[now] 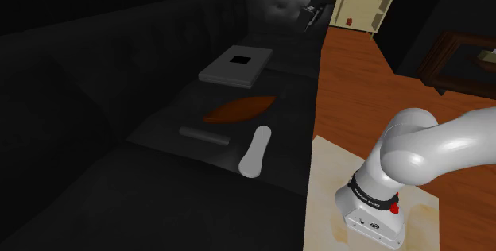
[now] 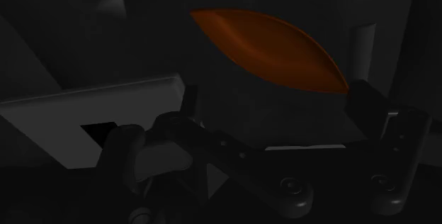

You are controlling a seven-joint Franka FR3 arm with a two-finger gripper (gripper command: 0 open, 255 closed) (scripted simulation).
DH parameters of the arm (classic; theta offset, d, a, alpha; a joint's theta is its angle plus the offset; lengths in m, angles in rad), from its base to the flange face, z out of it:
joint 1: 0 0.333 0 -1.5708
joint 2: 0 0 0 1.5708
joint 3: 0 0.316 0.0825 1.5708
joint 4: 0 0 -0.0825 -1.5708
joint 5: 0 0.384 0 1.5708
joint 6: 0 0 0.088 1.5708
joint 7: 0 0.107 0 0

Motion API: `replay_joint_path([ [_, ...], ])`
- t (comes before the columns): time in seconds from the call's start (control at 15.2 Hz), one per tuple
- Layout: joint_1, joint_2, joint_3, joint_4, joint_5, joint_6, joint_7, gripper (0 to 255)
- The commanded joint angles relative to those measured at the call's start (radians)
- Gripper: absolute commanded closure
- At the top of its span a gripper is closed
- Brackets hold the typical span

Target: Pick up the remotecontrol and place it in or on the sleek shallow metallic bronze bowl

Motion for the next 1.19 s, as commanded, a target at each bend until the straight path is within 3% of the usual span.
replay_joint_path([
  [0.0,0.0,0.0,0.0,0.0,0.0,0.0,0.0,0],
  [0.59,-0.091,-0.066,0.168,-0.267,0.143,0.123,0.476,0],
  [1.12,-0.14,-0.006,0.364,-0.411,0.33,0.277,0.905,0],
])
